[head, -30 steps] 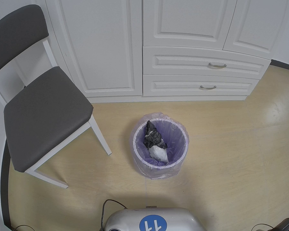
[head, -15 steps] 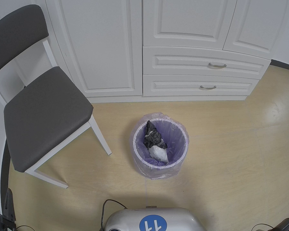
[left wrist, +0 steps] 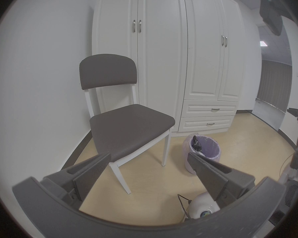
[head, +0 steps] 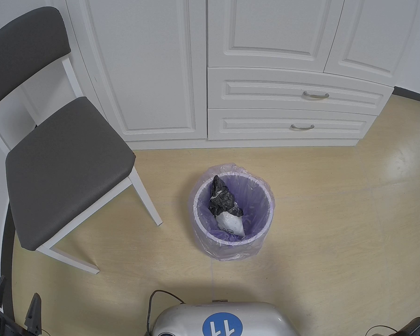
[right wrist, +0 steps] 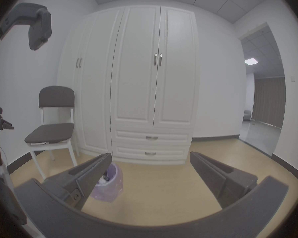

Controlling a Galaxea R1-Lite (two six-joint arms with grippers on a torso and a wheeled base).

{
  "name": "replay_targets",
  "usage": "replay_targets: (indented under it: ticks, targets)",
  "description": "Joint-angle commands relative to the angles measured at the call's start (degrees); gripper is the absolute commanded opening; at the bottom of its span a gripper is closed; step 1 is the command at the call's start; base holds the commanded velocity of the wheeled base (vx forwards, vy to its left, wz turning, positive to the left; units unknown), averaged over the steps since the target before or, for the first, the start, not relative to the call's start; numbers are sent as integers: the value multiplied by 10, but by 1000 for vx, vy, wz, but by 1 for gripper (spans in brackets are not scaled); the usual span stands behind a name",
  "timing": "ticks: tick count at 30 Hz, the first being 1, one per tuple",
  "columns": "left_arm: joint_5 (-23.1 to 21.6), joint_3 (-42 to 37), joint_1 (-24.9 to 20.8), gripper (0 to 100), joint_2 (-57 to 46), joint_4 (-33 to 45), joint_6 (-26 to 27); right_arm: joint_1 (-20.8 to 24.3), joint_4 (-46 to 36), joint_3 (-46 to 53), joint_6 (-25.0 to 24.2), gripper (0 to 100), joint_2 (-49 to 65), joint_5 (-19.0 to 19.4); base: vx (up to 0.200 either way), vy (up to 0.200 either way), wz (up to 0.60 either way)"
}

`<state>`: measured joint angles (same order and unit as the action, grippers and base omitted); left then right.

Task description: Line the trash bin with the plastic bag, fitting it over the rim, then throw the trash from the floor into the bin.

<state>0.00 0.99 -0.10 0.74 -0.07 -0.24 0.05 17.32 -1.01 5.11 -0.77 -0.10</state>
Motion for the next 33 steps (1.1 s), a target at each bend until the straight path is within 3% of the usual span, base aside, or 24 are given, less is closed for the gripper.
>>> replay_targets:
  ticks: [1,9,21,26,33]
  targets:
    - [-6,-9,0,100,-5,1,5,0,-44,10,-4,100,8,0,0,0,0]
    - [-6,-9,0,100,-5,1,5,0,-139,10,-3,100,8,-1,0,0,0]
    - [-6,-9,0,100,-6,1,7,0,-164,7,-23,100,8,15,0,0,0]
    - [-6,-10,0,100,-6,1,6,0,-164,10,-57,100,8,4,0,0,0]
    - [-6,-9,0,100,-5,1,7,0,-164,10,-60,100,8,-7,0,0,0]
